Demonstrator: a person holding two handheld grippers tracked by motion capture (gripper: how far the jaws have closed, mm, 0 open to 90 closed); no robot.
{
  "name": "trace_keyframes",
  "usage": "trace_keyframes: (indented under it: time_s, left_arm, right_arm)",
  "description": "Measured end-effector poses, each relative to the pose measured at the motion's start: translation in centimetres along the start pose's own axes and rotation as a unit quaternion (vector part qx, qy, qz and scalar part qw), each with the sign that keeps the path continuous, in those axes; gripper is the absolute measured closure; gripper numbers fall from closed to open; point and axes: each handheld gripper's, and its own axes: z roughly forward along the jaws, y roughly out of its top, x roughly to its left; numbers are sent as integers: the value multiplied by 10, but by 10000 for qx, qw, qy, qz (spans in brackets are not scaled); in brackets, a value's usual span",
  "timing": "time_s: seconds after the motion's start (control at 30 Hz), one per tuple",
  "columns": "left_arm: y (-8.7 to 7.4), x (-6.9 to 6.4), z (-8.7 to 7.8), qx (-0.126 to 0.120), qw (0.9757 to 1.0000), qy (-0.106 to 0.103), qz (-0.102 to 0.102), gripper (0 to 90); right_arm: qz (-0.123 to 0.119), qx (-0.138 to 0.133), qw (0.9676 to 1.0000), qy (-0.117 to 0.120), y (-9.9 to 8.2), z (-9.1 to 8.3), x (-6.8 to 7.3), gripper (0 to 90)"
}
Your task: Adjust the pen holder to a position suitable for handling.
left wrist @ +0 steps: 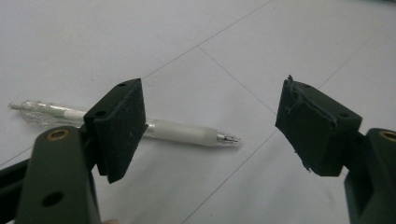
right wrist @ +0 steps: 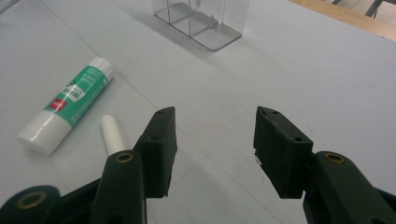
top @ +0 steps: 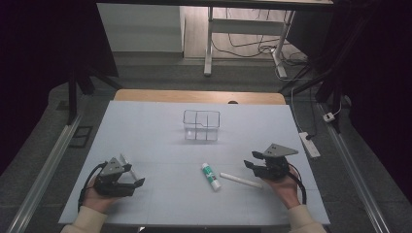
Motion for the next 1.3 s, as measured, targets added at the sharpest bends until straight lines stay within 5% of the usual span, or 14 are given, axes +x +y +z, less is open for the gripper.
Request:
trace_keyframes:
  time_s: [0.4, 0.6, 0.8, 1.03, 1.3]
  left_arm:
    - [0, 5, -5, -100, 9999, -31, -29, 256]
    - [8, 10, -18, -212, 9996, -21, 172, 279]
    - [23, 20, -27, -50, 9988, -118, 467, 290]
    - [42, 28, -32, 332, 9955, -158, 869, 289]
    - [57, 31, -33, 595, 9875, -315, 1424, 294]
  right_arm:
    - [42, -28, 10000, 30, -19, -17, 0, 464]
    - [114, -39, 9999, -20, -23, -21, 0, 463]
    - [76, -76, 9999, 55, -23, -20, 3, 459]
    - [29, -34, 10000, 40, -25, -24, 4, 456]
    - [146, -8, 9998, -102, -34, -34, 2, 456]
